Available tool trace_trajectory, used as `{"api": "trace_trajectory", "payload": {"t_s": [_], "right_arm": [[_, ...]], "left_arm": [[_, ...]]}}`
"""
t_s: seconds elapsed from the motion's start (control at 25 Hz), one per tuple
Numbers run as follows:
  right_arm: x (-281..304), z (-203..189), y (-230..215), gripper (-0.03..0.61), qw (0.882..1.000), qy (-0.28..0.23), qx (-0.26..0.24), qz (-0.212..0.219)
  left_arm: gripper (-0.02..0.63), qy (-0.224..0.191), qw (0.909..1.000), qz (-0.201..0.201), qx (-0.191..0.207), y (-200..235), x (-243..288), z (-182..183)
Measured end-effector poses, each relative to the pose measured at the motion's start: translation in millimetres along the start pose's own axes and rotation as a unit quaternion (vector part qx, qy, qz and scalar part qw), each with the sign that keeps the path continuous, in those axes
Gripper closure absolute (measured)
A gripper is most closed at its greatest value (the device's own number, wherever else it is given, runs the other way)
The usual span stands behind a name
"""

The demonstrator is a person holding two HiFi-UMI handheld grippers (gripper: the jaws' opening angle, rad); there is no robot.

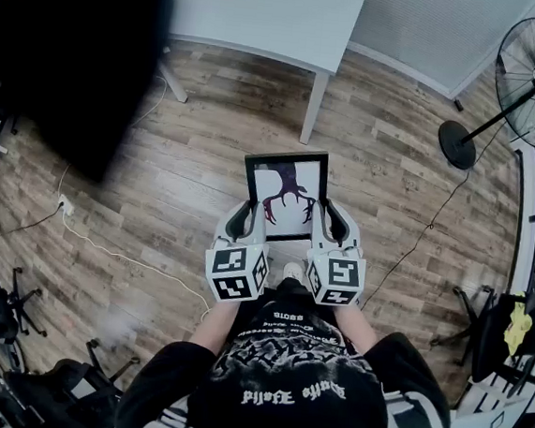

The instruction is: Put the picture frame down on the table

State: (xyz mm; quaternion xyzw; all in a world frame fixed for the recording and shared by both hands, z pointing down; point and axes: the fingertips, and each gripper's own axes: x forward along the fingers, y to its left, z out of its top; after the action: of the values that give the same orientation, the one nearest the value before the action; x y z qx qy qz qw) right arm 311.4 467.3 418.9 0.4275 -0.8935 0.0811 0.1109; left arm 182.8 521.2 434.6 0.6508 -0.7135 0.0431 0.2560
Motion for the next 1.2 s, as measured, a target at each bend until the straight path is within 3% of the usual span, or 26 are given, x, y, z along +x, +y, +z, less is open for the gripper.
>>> {"api": "trace_trajectory", "payload": {"t_s": [0.84, 1.2], "right_arm": [[31.6, 7.6, -66.0, 0.514, 0.999, -0.009, 0.008, 0.038], [74.9, 11.5, -68.1, 0.514, 0.999, -0.002, 0.008, 0.034]], "left_arm": [[0.535, -0.02, 0.9991, 0.036, -0.007, -40.8, 52.7, 11.5], [0.535, -0.016, 0.9993, 0.034, -0.005, -18.7, 90.9, 26.5]]}}
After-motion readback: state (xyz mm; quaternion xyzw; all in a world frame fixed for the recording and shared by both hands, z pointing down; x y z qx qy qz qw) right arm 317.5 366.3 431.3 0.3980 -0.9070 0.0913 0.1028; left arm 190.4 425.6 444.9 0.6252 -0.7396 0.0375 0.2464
